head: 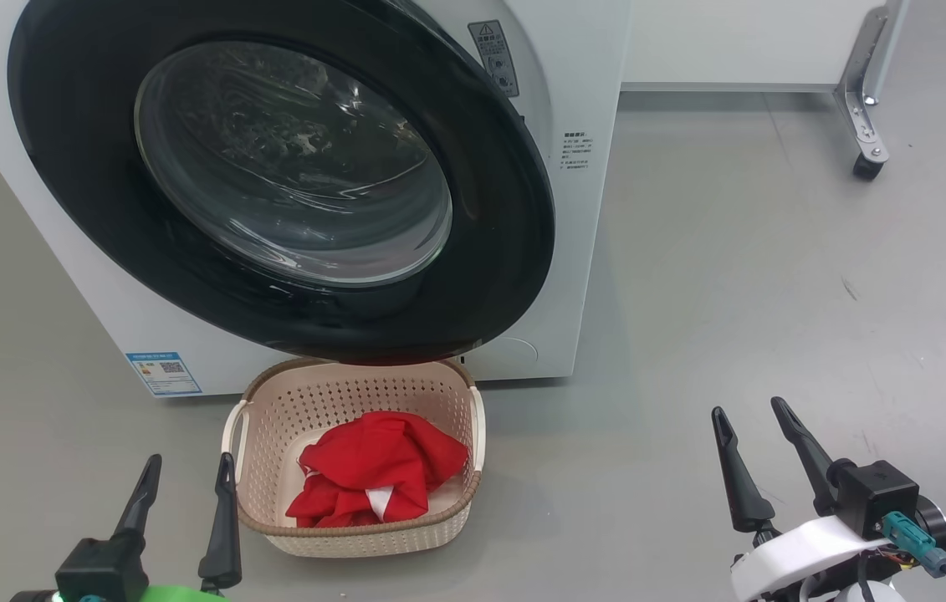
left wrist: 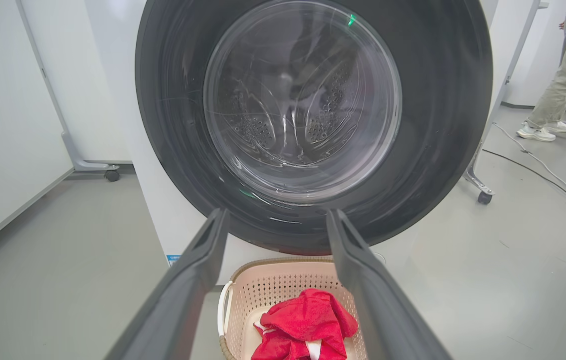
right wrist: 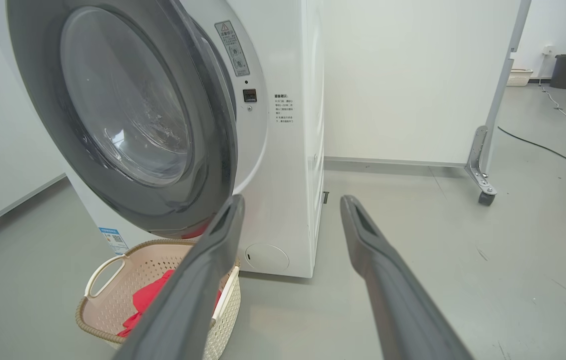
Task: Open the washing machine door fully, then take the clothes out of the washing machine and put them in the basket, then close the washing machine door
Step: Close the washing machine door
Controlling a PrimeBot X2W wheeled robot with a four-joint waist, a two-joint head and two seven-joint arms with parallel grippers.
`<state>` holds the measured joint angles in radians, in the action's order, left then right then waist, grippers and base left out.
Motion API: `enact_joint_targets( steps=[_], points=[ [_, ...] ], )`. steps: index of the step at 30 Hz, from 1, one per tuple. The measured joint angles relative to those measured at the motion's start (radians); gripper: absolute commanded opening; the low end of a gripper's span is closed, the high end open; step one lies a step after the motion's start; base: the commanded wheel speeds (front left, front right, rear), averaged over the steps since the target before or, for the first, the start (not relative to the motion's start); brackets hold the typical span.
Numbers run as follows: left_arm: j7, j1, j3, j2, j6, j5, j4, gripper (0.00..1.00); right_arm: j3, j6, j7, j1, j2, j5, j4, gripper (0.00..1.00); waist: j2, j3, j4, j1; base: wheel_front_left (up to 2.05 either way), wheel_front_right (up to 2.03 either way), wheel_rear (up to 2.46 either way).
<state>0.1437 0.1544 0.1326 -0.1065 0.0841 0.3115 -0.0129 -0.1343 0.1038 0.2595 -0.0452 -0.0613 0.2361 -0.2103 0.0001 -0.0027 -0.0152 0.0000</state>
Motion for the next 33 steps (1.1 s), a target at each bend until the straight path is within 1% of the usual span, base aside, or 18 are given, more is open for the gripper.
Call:
enact_joint_targets(
  steps=[5, 6, 7, 8, 20, 22, 27, 33],
  points=[
    [0.003, 0.000, 0.004, 0.000, 0.000, -0.017, 0.001, 1.00, 0.000, 0.000, 0.000, 0.000, 0.000, 0.000, 0.001, 1.00, 0.0000, 0.003, 0.002, 0.0000, 0.00, 0.00, 0.00],
    [0.003, 0.000, 0.006, 0.000, 0.002, -0.020, 0.001, 1.00, 0.002, 0.000, 0.000, -0.001, 0.000, 0.000, 0.005, 0.54, 0.0000, 0.004, 0.002, -0.0001, 0.00, 0.00, 0.00],
    [0.003, 0.000, 0.007, 0.000, 0.004, -0.025, 0.000, 1.00, 0.006, 0.000, 0.000, -0.003, 0.000, 0.000, 0.011, 0.03, 0.0000, 0.007, 0.003, 0.0000, 0.00, 0.00, 0.00],
    [0.003, 0.000, 0.007, 0.000, 0.004, -0.024, -0.001, 1.00, 0.008, 0.000, 0.000, -0.003, 0.000, 0.000, 0.015, 0.00, 0.0000, 0.010, 0.004, 0.0000, 0.00, 0.00, 0.00],
    [0.005, -0.003, 0.022, 0.004, 0.008, -0.026, -0.016, 1.00, -0.005, 0.002, 0.000, 0.020, -0.002, 0.000, 0.027, 0.00, 0.0000, 0.058, 0.022, 0.0000, 0.00, 0.00, 0.00],
    [0.011, -0.007, 0.026, 0.007, 0.008, -0.027, -0.018, 1.00, -0.012, 0.008, 0.000, 0.039, -0.005, -0.002, 0.030, 0.00, 0.0000, 0.069, 0.027, 0.0000, 0.00, 0.00, 0.00],
    [0.016, -0.041, 0.032, 0.018, 0.008, -0.027, -0.032, 1.00, -0.043, 0.010, -0.004, 0.096, -0.021, -0.003, 0.033, 0.00, 0.0000, 0.103, 0.042, 0.0000, 0.00, 0.00, 0.00],
    [0.025, -0.084, 0.045, 0.021, 0.008, -0.031, -0.046, 1.00, -0.079, 0.017, -0.026, 0.213, -0.043, -0.012, 0.032, 0.00, 0.0000, 0.155, 0.062, 0.0000, 0.00, 0.00, 0.00]
  ],
)
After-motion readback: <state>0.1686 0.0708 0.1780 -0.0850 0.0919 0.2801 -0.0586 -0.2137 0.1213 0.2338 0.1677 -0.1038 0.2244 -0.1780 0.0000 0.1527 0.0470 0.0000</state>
